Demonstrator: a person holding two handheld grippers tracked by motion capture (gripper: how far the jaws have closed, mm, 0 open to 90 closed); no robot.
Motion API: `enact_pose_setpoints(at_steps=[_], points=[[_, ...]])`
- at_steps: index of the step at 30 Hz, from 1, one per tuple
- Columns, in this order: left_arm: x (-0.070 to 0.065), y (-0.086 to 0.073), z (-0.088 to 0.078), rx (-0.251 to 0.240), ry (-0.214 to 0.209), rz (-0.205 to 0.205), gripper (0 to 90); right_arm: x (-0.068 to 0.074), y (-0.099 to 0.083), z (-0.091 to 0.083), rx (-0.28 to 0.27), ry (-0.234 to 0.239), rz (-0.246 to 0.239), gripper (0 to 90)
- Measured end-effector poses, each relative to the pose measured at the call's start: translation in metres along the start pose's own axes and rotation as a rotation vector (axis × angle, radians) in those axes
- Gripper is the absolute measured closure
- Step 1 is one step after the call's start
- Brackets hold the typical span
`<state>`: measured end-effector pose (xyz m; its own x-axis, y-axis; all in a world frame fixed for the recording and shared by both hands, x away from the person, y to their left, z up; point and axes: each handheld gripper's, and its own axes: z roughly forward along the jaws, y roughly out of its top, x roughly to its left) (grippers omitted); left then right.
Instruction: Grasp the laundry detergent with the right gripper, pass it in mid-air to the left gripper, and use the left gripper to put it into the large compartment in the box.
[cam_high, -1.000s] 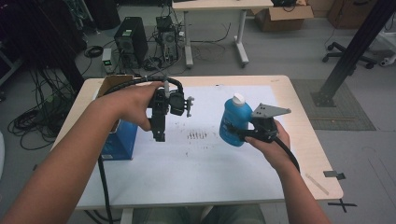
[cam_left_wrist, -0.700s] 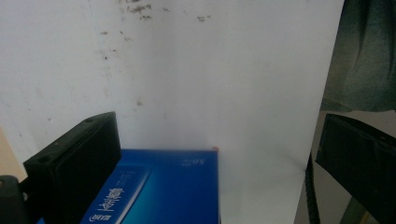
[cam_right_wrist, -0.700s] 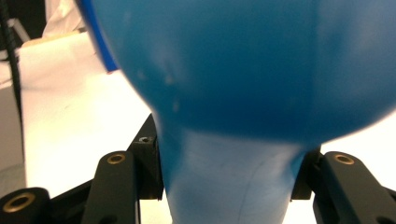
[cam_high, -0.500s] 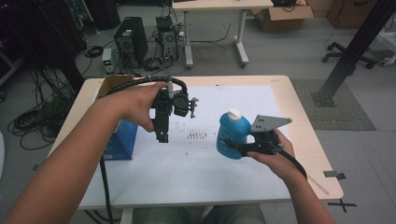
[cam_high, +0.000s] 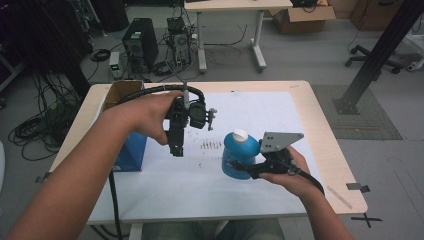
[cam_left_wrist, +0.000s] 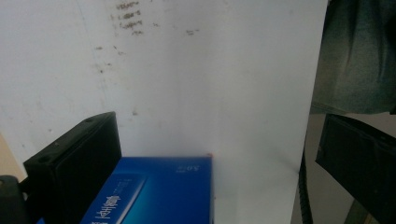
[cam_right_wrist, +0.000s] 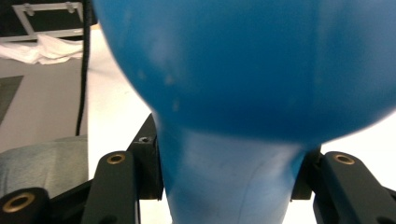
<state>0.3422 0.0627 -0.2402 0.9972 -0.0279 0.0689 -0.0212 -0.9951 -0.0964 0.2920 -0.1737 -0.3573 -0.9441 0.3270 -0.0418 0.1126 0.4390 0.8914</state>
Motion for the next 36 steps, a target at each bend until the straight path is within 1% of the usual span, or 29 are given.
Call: enact_pose_setpoints(at_steps=[2,7,12,14,16,19,24,36], points=[[-0.002,0.001,-0.001,0.004,0.002,0.003,0.2,0.002,0.001,0.003,-0.003,0.013,-0.006,45.4],[-0.009,0.006,-0.003,-0.002,0.005,0.015,0.2,0.006,0.002,0.011,-0.013,0.067,-0.024,45.4],[-0.015,0.009,-0.005,-0.009,0.006,0.021,0.2,0.009,0.004,0.020,-0.035,0.118,-0.031,45.4],[-0.017,0.010,-0.006,-0.010,0.004,0.029,0.2,0.010,0.004,0.024,-0.035,0.137,-0.035,45.4],[-0.018,0.011,-0.006,-0.014,0.002,0.030,0.2,0.011,0.005,0.029,-0.036,0.161,-0.036,45.4],[-0.020,0.011,-0.005,-0.010,0.000,0.030,0.2,0.012,0.005,0.036,-0.032,0.183,-0.038,45.4],[-0.023,0.011,-0.007,-0.016,0.001,0.037,0.2,0.012,0.010,0.049,-0.029,0.192,-0.043,45.3],[-0.029,0.012,-0.005,-0.029,0.001,0.041,0.2,0.015,0.021,0.066,-0.019,0.190,-0.050,45.3]])
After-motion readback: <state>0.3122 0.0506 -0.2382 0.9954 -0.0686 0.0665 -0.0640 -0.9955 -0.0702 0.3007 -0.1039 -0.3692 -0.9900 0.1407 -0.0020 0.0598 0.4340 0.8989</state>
